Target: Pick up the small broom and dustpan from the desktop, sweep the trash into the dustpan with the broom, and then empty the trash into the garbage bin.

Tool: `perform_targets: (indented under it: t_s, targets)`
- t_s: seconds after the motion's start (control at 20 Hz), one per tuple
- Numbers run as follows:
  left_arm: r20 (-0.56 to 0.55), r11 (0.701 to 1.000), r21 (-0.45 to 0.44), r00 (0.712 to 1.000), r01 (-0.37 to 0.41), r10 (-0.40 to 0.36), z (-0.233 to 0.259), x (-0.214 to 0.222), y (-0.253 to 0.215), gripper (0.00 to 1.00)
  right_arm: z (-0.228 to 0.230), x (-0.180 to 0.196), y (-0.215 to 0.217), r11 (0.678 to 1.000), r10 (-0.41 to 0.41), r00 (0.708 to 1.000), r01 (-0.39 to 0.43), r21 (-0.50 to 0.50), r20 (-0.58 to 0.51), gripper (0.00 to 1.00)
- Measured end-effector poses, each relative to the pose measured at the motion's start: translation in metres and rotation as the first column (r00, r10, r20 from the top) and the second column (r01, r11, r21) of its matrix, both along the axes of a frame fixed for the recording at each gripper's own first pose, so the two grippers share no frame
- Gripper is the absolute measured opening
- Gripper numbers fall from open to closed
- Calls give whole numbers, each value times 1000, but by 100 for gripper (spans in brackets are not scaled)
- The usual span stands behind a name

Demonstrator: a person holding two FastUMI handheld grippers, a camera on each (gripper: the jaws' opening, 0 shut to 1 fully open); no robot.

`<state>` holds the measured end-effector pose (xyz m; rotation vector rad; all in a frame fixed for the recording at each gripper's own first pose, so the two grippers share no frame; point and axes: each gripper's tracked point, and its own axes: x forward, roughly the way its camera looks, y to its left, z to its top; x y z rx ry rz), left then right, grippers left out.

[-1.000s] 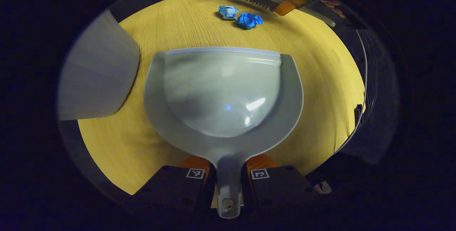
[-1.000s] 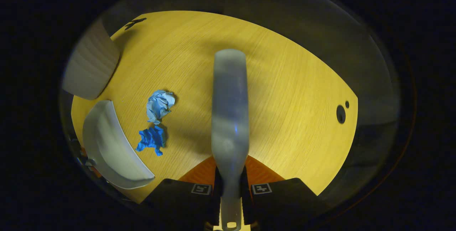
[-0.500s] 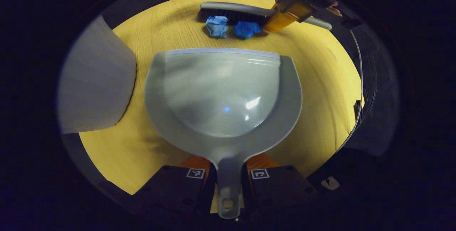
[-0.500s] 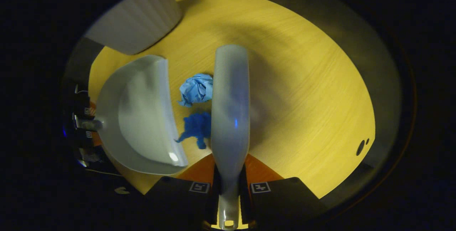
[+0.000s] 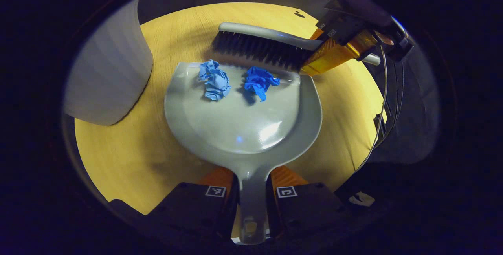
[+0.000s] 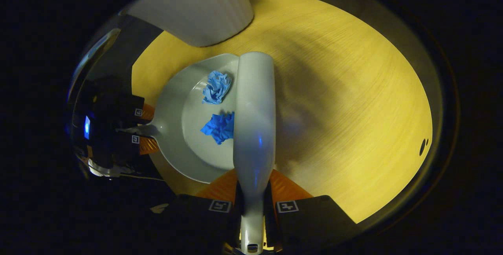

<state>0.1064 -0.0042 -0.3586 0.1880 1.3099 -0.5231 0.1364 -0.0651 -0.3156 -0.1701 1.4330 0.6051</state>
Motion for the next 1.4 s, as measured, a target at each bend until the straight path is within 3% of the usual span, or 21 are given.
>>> perform_targets:
  t_s: [0.05, 0.25, 0.5, 0.6, 0.75, 0.8, 0.95, 1.2, 1.3, 1.4]
  targets:
    - [14, 1000, -16, 1000, -6, 6, 0, 1, -2, 30, 5, 0, -1, 1000, -20, 1000, 20, 8, 22, 31]
    - [64, 997, -73, 998, -23, 27, 8, 3, -9, 30, 25, -1, -8, 990, -135, 987, 131, 49, 86, 28]
    - [126, 993, -120, 992, -2, 17, 15, 7, -6, 30, 29, -8, -26, 949, -315, 943, 308, 70, 111, 31]
    - [144, 988, -152, 989, -12, 35, 17, 6, -11, 30, 29, -21, -32, 926, -377, 921, 370, 81, 101, 27]
    - [181, 977, -211, 982, -21, 60, 38, 5, -17, 30, 22, -33, -47, 902, -432, 897, 426, 72, 97, 27]
    - [206, 973, -229, 977, -7, 56, 45, 5, -21, 30, 15, -37, -49, 897, -442, 892, 438, 68, 96, 31]
    - [269, 965, -260, 962, 25, 48, 102, 15, -22, 30, -20, -42, -55, 879, -476, 875, 470, 74, 87, 28]
    - [376, 974, -213, 927, 82, 4, 199, 26, -10, 30, -62, -51, -50, 866, -498, 861, 486, 119, 104, 27]
    - [368, 973, -225, 929, 55, 33, 242, 28, 1, 30, -59, -60, -60, 865, -498, 861, 485, 129, 106, 27]
    - [367, 968, -250, 922, -29, 122, 273, 35, 23, 30, -49, -58, -58, 869, -491, 865, 477, 127, 107, 24]
